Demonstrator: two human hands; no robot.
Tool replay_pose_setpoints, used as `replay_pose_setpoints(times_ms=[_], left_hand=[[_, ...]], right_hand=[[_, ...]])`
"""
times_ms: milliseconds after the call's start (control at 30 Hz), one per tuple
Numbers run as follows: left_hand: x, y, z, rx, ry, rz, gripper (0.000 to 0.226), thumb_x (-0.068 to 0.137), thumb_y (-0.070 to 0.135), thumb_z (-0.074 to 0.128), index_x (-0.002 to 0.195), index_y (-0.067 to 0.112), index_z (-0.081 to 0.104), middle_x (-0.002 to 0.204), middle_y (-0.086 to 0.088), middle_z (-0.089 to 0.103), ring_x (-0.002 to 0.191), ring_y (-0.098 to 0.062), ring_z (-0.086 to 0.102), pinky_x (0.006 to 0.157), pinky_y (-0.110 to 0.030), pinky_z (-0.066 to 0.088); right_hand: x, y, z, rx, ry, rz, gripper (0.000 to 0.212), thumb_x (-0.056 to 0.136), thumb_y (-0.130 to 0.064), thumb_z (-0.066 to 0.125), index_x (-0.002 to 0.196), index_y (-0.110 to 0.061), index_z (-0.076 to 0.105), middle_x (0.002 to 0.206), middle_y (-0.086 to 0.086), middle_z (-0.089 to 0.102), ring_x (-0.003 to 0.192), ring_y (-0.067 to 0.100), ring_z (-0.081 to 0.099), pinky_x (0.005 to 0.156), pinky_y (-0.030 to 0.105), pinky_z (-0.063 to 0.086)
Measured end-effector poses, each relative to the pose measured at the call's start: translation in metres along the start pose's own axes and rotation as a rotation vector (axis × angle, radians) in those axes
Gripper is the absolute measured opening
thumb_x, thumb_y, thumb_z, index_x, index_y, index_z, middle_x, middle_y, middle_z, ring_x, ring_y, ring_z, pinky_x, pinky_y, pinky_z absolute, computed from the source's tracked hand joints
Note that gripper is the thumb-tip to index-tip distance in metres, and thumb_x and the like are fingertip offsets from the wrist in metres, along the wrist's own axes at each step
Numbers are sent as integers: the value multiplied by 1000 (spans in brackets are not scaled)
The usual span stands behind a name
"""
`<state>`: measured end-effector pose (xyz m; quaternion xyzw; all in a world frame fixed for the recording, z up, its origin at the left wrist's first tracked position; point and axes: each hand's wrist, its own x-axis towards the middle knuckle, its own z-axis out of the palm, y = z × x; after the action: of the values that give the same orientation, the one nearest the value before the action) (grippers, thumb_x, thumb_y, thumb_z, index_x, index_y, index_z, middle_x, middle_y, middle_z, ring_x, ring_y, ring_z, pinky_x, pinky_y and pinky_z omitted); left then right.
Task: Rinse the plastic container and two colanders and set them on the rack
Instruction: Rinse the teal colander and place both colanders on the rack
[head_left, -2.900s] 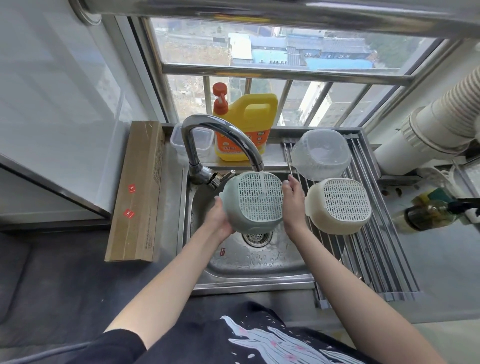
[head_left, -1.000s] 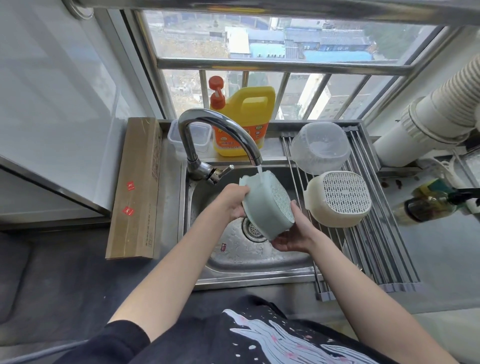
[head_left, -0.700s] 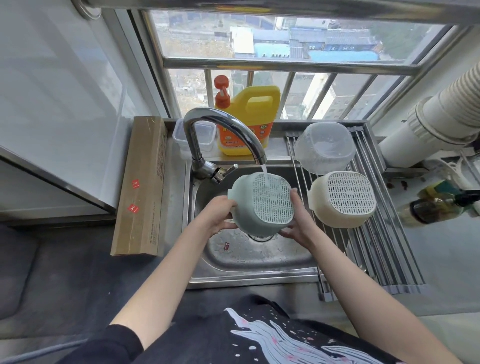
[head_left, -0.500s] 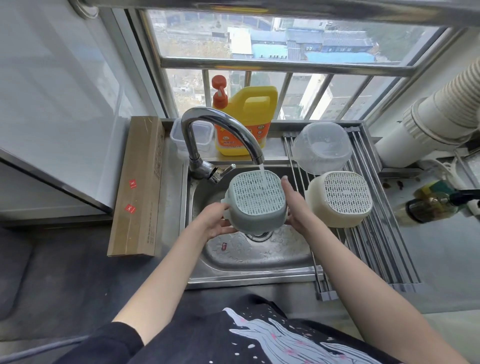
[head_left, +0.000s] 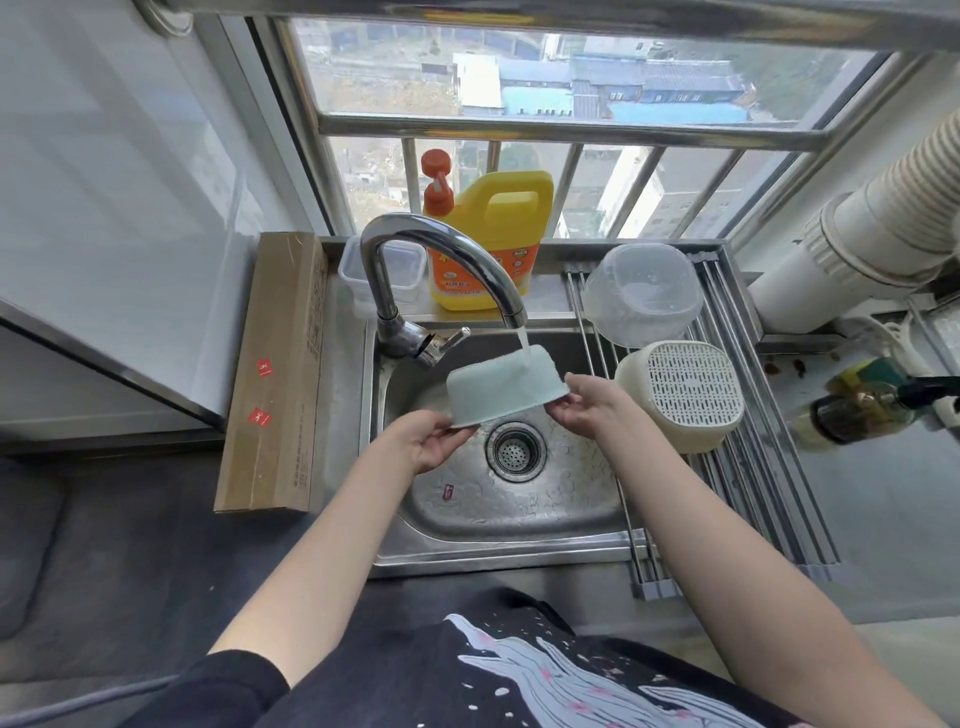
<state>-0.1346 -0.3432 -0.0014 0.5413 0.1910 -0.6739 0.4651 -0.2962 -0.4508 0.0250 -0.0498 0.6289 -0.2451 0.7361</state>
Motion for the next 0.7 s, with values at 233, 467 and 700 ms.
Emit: replay_pose_setpoints(times_ms=[233, 467, 700], left_hand=[[-13, 5, 26, 9, -110, 43, 10, 97, -5, 41, 93, -6, 50, 108, -23, 60, 123, -36, 52, 88, -42, 51], [-19, 3, 29, 169, -129, 97, 7, 96, 0, 47, 89, -1, 51, 88, -17, 60, 76, -28, 65, 76, -43, 56], [-1, -20, -1, 120, -76, -25, 37, 101, 11, 37, 137, 1, 36, 100, -24, 55, 121, -41, 51, 91, -53, 47]], right_hand=[[8, 14, -30, 135, 96, 118, 26, 99, 2, 39, 78, 10, 50, 47, 25, 60, 32, 34, 59, 35, 37, 50], [12, 18, -38, 32, 115, 56, 27, 99, 4, 37, 77, 1, 53, 44, 19, 60, 32, 31, 59, 25, 40, 42], [36, 18, -39, -312, 106, -196, 31, 93, -5, 45, 119, -3, 62, 104, 16, 69, 98, 33, 65, 61, 34, 56]])
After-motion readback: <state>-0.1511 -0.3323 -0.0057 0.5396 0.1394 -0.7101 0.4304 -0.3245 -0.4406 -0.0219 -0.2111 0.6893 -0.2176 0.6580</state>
